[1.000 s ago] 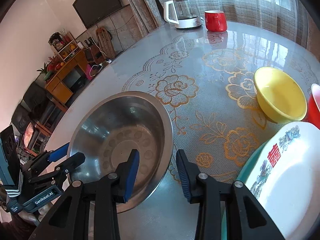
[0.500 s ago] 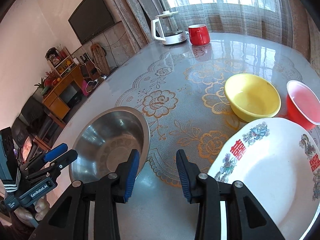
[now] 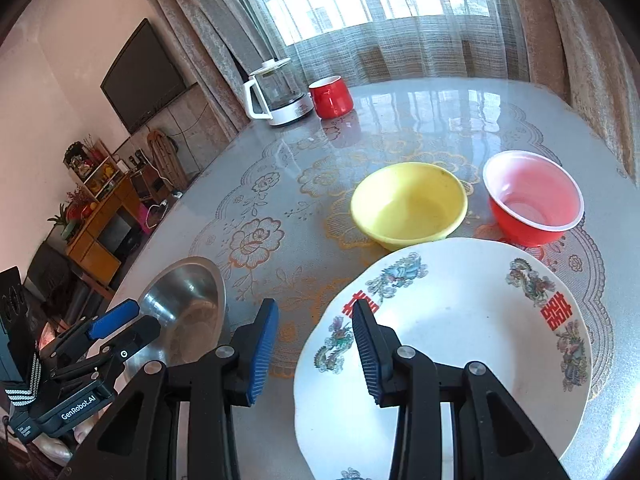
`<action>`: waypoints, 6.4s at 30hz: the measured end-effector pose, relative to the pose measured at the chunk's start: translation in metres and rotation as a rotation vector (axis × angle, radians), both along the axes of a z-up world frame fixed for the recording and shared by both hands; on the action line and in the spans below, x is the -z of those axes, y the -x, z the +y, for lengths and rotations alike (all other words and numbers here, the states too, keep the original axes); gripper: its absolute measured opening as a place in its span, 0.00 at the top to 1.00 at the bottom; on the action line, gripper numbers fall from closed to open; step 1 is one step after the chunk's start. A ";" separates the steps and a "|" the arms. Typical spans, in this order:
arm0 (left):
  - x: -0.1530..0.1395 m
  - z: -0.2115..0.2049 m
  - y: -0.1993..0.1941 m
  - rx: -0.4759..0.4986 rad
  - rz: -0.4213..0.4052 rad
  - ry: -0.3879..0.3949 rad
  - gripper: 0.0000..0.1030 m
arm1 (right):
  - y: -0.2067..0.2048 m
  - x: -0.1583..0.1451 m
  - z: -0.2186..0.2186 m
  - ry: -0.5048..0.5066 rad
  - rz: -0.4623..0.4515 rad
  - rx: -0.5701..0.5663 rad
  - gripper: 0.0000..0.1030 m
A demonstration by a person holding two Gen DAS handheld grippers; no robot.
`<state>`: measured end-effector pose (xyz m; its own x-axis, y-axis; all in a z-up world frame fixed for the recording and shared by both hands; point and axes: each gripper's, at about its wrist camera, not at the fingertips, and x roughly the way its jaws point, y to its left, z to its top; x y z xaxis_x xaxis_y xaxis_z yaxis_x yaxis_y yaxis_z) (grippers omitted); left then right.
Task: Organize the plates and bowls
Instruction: 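Open both grippers and grip the yellow bowl rim, then lift the yellow bowl with both grippers and carry it over the basin, then lower the yellow bowl into the steel basin and open both grippers, then move both grippers past the plate stack toward the red bowl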
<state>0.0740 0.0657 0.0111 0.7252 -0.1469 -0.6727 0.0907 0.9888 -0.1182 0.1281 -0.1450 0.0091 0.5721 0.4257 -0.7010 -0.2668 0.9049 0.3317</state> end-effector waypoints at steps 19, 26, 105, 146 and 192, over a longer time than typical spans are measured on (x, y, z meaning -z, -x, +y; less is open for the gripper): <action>0.014 -0.058 -0.104 0.039 0.186 0.119 0.45 | -0.096 0.016 -0.073 -0.008 0.125 0.231 0.68; 0.019 -0.067 -0.140 0.022 0.222 0.158 0.47 | -0.125 0.032 -0.069 0.033 0.170 0.272 0.71; 0.032 0.092 0.040 -0.161 0.149 0.175 0.74 | -0.007 0.032 0.144 0.071 0.134 -0.339 0.86; 0.029 0.091 0.026 -0.142 0.128 0.102 0.57 | 0.003 0.031 0.154 0.201 0.111 -0.292 0.72; 0.014 0.011 0.019 -0.040 0.052 -0.031 0.44 | 0.016 0.005 0.038 0.024 -0.033 0.031 0.64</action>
